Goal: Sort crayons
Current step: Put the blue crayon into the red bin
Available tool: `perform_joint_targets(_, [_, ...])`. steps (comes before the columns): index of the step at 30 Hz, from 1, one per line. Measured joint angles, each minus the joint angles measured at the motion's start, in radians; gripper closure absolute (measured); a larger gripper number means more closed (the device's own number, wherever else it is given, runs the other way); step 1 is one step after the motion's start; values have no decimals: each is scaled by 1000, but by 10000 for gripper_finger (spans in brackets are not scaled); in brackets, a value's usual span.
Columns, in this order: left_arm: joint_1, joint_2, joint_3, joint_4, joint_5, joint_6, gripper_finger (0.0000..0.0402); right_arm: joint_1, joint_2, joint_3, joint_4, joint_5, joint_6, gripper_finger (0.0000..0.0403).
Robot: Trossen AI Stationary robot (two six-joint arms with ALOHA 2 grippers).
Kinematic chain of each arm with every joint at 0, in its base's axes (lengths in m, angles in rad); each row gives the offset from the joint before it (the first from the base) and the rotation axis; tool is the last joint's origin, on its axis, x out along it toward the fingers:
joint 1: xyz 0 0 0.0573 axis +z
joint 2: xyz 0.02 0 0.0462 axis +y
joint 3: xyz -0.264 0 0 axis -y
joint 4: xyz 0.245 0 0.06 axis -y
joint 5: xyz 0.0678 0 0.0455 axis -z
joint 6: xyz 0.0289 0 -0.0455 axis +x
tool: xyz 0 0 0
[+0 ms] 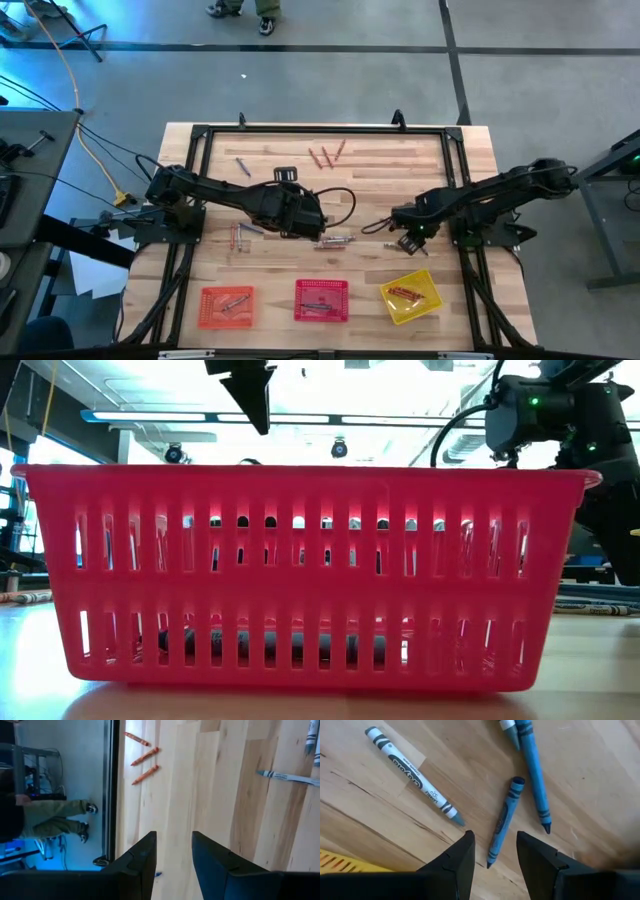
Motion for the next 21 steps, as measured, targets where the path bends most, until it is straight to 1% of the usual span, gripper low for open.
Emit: perform_joint_targets(21, [0, 0, 0, -30, -24, 20, 293, 6, -1, -121, 210, 4, 141, 265])
